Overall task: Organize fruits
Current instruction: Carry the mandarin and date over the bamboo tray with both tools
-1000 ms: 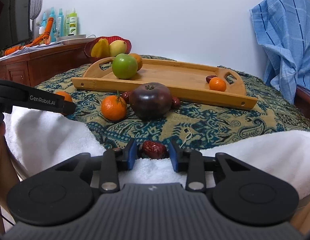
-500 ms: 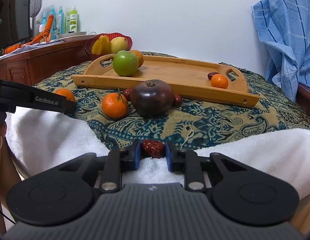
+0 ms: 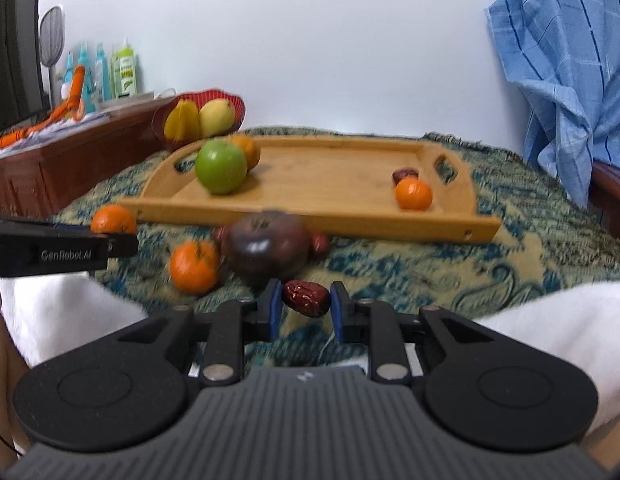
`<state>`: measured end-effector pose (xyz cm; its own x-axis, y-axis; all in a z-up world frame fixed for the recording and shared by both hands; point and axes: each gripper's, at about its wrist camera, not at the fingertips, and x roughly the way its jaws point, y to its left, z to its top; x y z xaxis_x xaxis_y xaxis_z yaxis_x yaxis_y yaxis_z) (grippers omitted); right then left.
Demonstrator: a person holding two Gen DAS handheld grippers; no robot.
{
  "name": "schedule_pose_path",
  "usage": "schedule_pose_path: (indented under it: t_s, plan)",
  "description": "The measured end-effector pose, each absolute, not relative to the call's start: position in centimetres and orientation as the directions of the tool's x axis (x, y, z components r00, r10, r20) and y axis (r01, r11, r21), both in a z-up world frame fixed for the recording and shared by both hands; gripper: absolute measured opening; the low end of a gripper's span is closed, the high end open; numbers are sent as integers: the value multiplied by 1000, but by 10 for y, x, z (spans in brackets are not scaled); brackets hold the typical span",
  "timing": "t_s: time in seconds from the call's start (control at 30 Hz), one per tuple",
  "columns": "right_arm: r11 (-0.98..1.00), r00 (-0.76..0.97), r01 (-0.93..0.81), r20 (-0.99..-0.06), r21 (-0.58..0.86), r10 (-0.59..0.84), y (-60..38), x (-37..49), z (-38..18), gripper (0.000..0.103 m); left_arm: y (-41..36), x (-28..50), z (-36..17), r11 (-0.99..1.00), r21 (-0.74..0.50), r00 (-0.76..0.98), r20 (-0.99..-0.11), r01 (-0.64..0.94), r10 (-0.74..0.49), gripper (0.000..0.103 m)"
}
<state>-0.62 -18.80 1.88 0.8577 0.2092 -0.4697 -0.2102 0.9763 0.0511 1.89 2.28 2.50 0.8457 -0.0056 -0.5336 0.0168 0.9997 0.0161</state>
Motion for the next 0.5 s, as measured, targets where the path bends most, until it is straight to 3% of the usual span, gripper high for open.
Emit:
schedule_pose_path:
  t_s: [0.5]
  plan:
    - [988,917,-146,-369,51,154,-229,63,64,29,9,73,75,997,-16,877,-475,72,-71,33]
